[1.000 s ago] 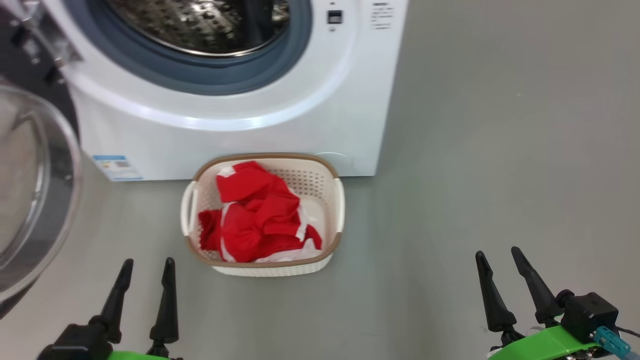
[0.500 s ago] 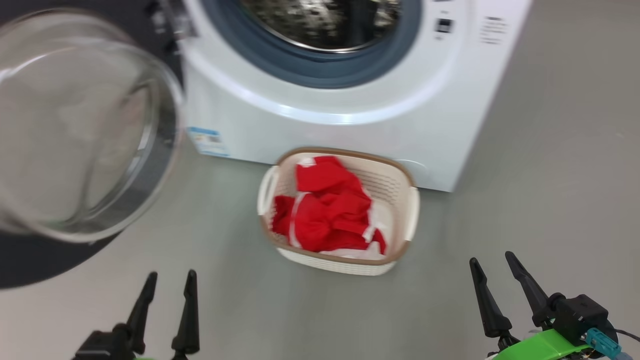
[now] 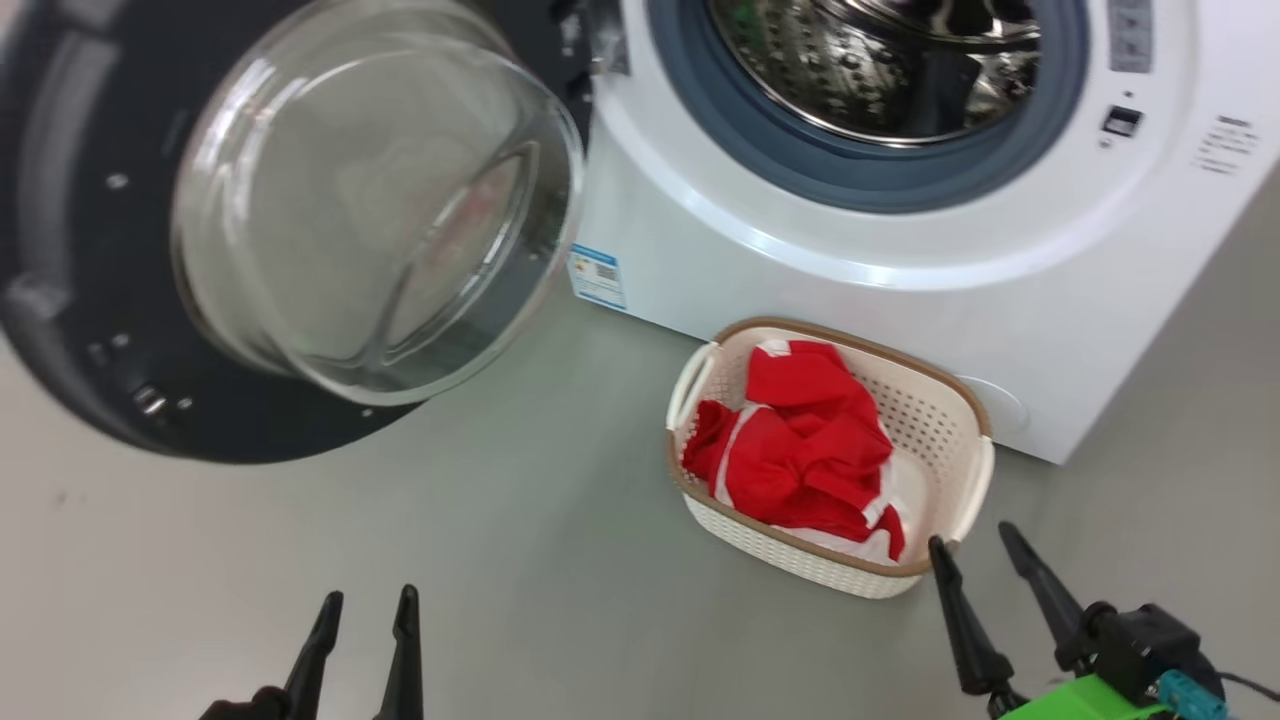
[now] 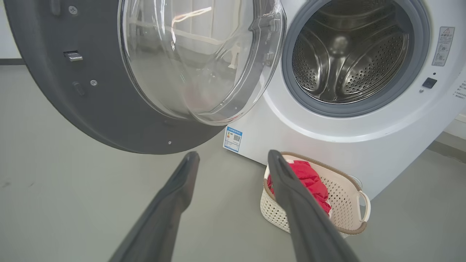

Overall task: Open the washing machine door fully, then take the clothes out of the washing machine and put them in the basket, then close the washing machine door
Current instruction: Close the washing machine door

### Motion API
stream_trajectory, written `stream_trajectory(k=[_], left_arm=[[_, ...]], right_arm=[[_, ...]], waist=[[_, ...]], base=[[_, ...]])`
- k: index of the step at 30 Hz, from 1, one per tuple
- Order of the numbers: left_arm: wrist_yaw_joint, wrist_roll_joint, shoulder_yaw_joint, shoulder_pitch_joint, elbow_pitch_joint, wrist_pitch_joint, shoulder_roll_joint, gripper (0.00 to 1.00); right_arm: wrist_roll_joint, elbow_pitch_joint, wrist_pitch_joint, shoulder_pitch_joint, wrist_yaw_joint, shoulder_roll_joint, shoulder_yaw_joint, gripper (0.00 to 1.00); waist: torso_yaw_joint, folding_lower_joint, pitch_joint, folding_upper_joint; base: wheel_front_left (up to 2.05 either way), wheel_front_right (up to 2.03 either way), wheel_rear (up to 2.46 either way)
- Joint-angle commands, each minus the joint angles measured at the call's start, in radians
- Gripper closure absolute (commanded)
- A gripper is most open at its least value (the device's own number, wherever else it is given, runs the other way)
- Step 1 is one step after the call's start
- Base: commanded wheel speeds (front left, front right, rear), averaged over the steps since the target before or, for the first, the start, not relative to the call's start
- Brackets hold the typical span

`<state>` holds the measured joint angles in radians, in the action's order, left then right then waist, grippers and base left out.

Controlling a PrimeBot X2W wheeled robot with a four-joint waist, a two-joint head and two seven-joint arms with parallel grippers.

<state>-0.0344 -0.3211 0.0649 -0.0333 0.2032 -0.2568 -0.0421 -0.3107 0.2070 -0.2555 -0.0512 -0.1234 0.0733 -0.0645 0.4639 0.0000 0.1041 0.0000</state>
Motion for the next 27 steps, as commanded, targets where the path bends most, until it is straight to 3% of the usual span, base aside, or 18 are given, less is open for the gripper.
stream_trajectory(k=[1,21,22,23,25,27], left_arm=[[0.013,-0.013,-0.031,0.003,-0.031,-0.005,-0.008,0.0],[0.042,-0.06,-0.034,-0.002,-0.071,-0.005,-0.008,0.0],[0.041,-0.063,-0.034,0.0,-0.073,-0.005,-0.008,0.11],[0.039,-0.068,-0.035,0.002,-0.075,-0.005,-0.008,0.49],[0.035,-0.083,-0.038,0.009,-0.079,-0.005,-0.008,1.0],[0.024,-0.089,-0.043,0.021,-0.089,-0.005,-0.008,1.0]], right_arm=[[-0.007,-0.018,-0.006,-0.001,-0.007,0.01,-0.038,0.0],[-0.017,0.001,-0.006,0.031,-0.007,0.03,-0.073,0.0],[-0.017,0.001,-0.006,0.031,-0.007,0.03,-0.073,0.0],[-0.016,0.001,-0.006,0.032,-0.007,0.03,-0.074,0.0],[-0.014,0.0,-0.006,0.033,-0.007,0.03,-0.074,0.0],[-0.013,-0.002,-0.006,0.035,-0.007,0.029,-0.074,0.0]], waist=[[0.063,0.0,-0.017,0.0],[0.068,0.0,-0.006,0.0],[0.068,0.0,-0.005,0.0],[0.068,0.0,-0.003,0.0],[0.068,0.0,-0.002,0.0],[0.069,0.0,0.001,0.0]], base=[[0.0,0.0,0.0],[0.0,0.0,0.0],[0.0,0.0,0.0],[0.0,0.0,0.0],[0.0,0.0,0.0],[0.0,0.0,0.0]])
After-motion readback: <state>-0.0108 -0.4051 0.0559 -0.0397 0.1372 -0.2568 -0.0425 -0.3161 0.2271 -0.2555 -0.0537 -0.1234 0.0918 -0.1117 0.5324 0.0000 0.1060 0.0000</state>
